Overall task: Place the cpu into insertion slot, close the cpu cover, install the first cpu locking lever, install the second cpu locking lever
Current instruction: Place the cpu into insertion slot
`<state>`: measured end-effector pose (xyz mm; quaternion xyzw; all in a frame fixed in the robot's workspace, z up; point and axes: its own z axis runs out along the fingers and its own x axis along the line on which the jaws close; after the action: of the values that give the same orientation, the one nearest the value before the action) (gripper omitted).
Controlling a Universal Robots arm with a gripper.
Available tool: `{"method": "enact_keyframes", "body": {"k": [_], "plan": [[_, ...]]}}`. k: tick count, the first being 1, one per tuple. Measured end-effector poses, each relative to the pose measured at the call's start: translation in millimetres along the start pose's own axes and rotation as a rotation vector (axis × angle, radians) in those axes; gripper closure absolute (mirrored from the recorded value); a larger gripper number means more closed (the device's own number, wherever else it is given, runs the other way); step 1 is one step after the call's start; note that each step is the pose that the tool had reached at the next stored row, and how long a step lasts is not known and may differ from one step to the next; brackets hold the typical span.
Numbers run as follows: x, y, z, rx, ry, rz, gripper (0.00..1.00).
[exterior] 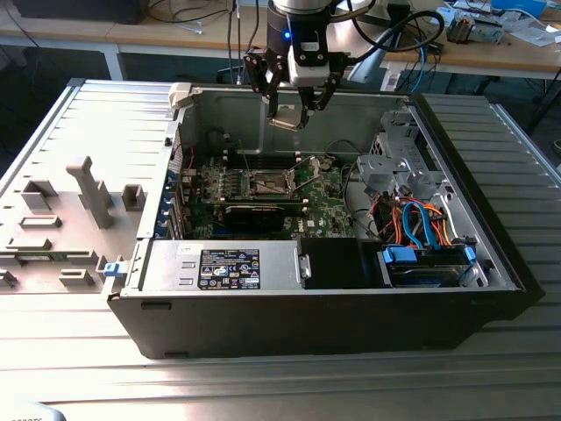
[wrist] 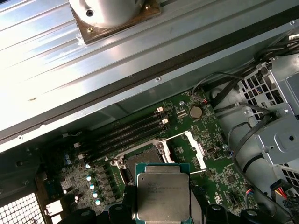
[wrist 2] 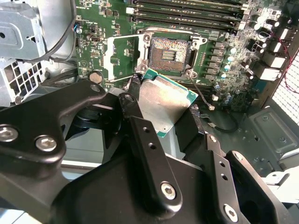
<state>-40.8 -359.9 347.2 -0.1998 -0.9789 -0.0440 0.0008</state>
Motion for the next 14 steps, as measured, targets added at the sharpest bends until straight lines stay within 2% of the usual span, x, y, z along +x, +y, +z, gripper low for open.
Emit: {"method": "enact_keyframes", "body": {"k": [14], "plan": [[0.0,0.0,0.3,-0.0002,-0.0010,0.011,0.46]]}}
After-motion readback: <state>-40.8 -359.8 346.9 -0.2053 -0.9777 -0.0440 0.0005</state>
